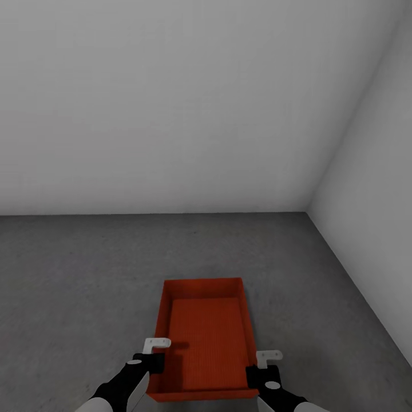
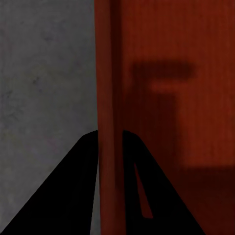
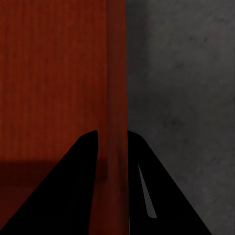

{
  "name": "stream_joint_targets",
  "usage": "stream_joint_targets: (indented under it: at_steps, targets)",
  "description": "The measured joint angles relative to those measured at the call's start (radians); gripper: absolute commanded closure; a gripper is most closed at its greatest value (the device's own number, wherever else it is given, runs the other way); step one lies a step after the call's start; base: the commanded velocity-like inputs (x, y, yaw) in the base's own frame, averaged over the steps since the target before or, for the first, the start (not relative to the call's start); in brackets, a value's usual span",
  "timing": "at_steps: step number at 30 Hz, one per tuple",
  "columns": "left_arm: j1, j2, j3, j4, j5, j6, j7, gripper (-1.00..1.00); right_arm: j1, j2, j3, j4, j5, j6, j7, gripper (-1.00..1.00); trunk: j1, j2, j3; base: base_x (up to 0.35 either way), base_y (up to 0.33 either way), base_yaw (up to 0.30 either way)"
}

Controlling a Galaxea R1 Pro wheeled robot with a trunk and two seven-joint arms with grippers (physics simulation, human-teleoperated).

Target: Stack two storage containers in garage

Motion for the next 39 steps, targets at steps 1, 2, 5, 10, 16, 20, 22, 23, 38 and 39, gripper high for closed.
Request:
stream_joint_targets:
  at_steps: [1,2,5,10,16,20,22,23,38,39]
  targets:
    - [0.000,0.000,0.000,0.000,0.000,0.000,0.000,-1.00,0.000,0.000,0.000,0.000,0.000,0.000,0.000,-1.00,0.000,0.000,0.000,0.000,0.000,0.000]
    - [0.000,0.007,0.005,0.004,0.004,0.000,0.001,-1.00,0.000,-0.020,-0.011,-0.048,0.012,-0.016,-0.067,-1.00,0.000,0.000,0.000,0.000,0.000,0.000]
    - [0.000,0.022,0.009,0.008,-0.006,0.002,0.007,-1.00,0.000,-0.034,-0.023,0.000,0.008,-0.017,-0.084,-1.00,0.000,0.000,0.000,0.000,0.000,0.000]
    - [0.000,0.022,0.010,0.010,-0.007,0.003,0.008,-1.00,-0.001,-0.034,-0.024,0.001,0.008,-0.011,-0.085,-1.00,0.000,0.000,0.000,0.000,0.000,0.000]
    - [0.000,0.022,0.010,0.010,-0.007,0.003,0.008,-1.00,-0.001,-0.034,-0.024,0.001,0.008,-0.011,-0.084,-1.00,0.000,0.000,0.000,0.000,0.000,0.000]
    - [0.000,0.022,0.009,0.010,-0.007,0.003,0.008,-1.00,0.000,-0.034,-0.024,0.001,0.008,-0.012,-0.083,-1.00,0.000,0.000,0.000,0.000,0.000,0.000]
    - [0.000,0.022,0.009,0.010,-0.007,0.002,0.008,-1.00,0.000,-0.034,-0.024,0.001,0.008,-0.012,-0.083,-1.00,0.000,0.000,0.000,0.000,0.000,0.000]
    - [0.000,0.022,0.009,0.010,-0.007,0.002,0.008,-1.00,0.000,-0.034,-0.024,0.001,0.008,-0.012,-0.083,-1.00,0.000,0.000,0.000,0.000,0.000,0.000]
    - [0.000,0.020,0.007,0.004,-0.009,0.004,0.005,-1.00,-0.001,-0.034,-0.024,0.001,0.008,-0.012,-0.086,-1.00,0.000,0.000,0.000,0.000,0.000,0.000]
    - [0.000,0.020,0.007,0.003,-0.009,0.004,0.005,-1.00,0.000,-0.034,-0.024,0.001,0.008,-0.012,-0.086,-1.00,0.000,0.000,0.000,0.000,0.000,0.000]
